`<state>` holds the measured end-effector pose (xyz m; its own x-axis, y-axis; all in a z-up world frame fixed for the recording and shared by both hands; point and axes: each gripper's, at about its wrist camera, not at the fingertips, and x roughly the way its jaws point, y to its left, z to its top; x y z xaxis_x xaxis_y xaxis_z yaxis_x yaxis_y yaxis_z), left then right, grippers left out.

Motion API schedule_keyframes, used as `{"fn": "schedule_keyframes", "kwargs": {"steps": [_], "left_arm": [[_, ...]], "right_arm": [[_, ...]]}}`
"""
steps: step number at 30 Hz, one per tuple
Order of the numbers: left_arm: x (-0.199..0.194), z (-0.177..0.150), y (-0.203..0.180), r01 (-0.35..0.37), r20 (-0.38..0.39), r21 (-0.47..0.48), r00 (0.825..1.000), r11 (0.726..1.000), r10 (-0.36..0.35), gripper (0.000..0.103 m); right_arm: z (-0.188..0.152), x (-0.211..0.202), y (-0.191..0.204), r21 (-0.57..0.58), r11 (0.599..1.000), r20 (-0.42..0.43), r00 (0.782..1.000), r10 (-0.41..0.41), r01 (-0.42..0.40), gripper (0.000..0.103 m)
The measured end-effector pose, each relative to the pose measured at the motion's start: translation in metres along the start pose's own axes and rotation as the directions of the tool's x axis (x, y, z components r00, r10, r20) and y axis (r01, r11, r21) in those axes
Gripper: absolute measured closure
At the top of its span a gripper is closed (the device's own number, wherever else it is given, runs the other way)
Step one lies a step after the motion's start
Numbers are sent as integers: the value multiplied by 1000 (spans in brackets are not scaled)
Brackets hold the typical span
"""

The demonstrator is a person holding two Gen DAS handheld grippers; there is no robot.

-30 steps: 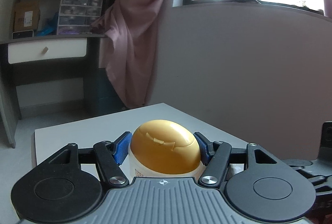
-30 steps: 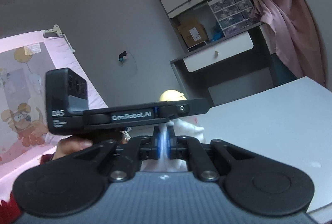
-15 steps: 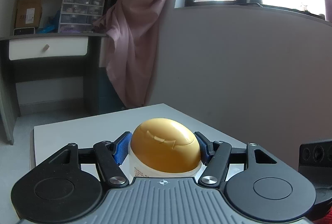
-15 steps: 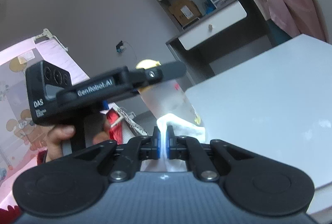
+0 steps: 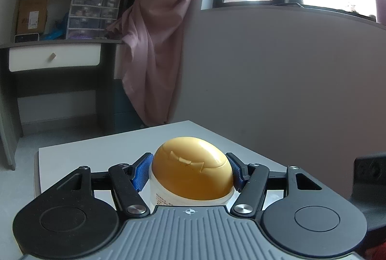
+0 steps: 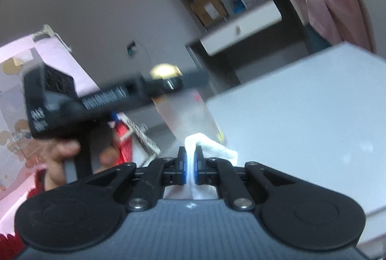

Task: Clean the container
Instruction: 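Rub the tissue up and down the bottle's side with the right gripper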

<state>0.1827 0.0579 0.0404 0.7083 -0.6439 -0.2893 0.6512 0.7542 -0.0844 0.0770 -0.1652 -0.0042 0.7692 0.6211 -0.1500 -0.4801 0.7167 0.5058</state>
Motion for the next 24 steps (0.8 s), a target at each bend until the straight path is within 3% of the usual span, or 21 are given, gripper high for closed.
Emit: {"fn": "schedule_keyframes", "kwargs": {"steps": [7, 24], "left_arm": [[3, 2, -1, -1, -8, 14, 1000, 1000, 1, 38], [2, 11, 10, 7, -14, 14, 1000, 1000, -7, 38]], "right_arm": [[14, -2, 9, -61, 998, 55, 998, 29, -26, 98], [-11, 7, -34, 119, 993, -34, 999, 12, -7, 97]]}}
